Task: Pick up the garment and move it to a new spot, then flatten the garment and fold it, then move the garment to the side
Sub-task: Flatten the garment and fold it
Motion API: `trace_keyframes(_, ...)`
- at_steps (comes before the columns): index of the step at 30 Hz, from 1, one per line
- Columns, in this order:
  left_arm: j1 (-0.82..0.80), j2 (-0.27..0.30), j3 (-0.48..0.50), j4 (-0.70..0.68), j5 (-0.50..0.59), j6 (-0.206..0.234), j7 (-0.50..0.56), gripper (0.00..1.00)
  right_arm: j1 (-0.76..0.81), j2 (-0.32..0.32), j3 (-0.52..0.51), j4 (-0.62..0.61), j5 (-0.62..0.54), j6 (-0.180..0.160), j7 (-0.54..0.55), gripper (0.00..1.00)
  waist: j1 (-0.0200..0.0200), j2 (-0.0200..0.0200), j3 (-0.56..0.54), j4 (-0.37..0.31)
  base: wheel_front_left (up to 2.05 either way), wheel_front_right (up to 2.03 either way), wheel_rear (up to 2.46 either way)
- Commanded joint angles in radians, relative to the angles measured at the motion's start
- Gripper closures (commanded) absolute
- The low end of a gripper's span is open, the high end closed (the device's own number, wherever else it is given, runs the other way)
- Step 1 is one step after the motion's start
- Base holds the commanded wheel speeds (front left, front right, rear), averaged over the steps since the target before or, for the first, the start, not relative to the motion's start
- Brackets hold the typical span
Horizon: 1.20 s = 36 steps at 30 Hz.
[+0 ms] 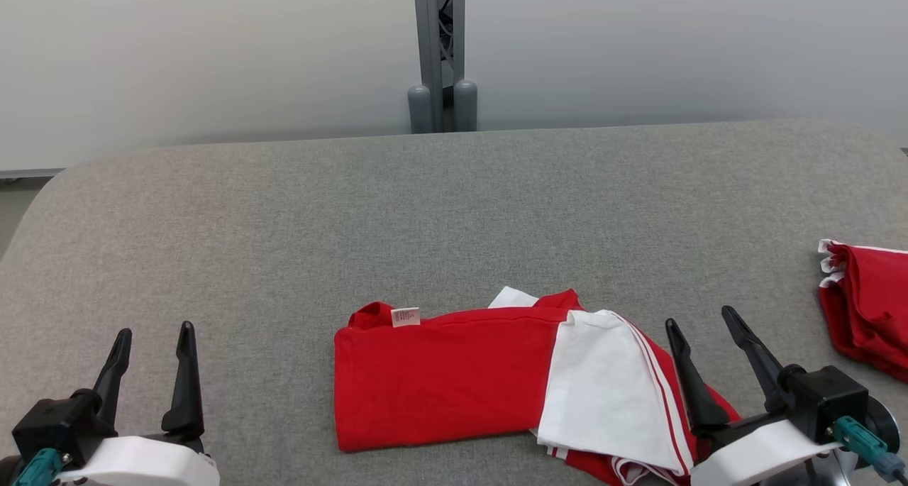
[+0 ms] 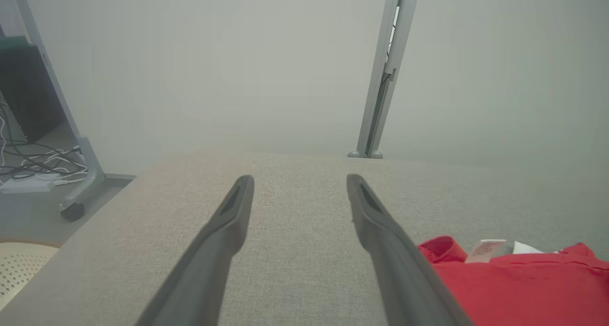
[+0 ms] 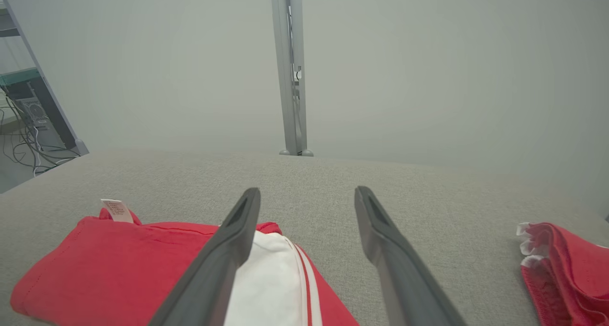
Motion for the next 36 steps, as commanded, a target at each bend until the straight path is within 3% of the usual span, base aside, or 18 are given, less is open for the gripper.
trace_keyframes(1,0.001,0.006,0.002,-0.003,-0.003,0.0,0.003,0.0,0.005,-0.006,0.003,-0.008,0.004,0.0,0.004,0.0,0.0,0.0,0.002,0.002,0.0,0.0,0.0)
trace_keyframes(11,-0.016,0.012,-0.015,-0.027,0.01,0.012,0.027,0.0,-0.005,-0.006,0.012,-0.012,0.005,0.0,0.005,0.0,0.0,0.0,0.007,0.013,0.0,0.0,0.0)
trace_keyframes(18,-0.039,0.026,-0.085,-0.052,0.015,-0.015,0.122,0.0,-0.002,-0.006,0.03,-0.011,0.0,0.0,0.014,0.0,0.0,0.0,0.012,0.013,0.0,0.0,0.0)
trace_keyframes(23,-0.09,0.016,-0.157,-0.044,-0.019,-0.073,0.238,0.0,-0.003,-0.005,0.095,0.004,0.0,0.0,0.034,0.0,0.0,0.0,0.033,0.01,0.0,0.0,0.0)
trace_keyframes(28,-0.175,-0.014,-0.225,0.018,-0.066,-0.154,0.357,0.0,-0.026,-0.016,0.282,0.051,-0.018,0.0,0.074,0.0,0.0,0.0,0.075,-0.017,0.0,0.0,0.0)
trace_keyframes(32,-0.231,-0.032,-0.239,0.068,-0.093,-0.201,0.395,0.0,-0.05,-0.073,0.406,0.087,-0.037,0.0,0.094,0.0,0.0,0.0,0.104,-0.026,0.0,0.0,0.0)
trace_keyframes(36,-0.279,-0.053,-0.241,0.115,-0.122,-0.239,0.414,0.0,-0.077,-0.122,0.463,0.101,-0.061,0.0,0.109,0.0,0.0,0.0,0.132,-0.029,0.0,0.0,0.0)
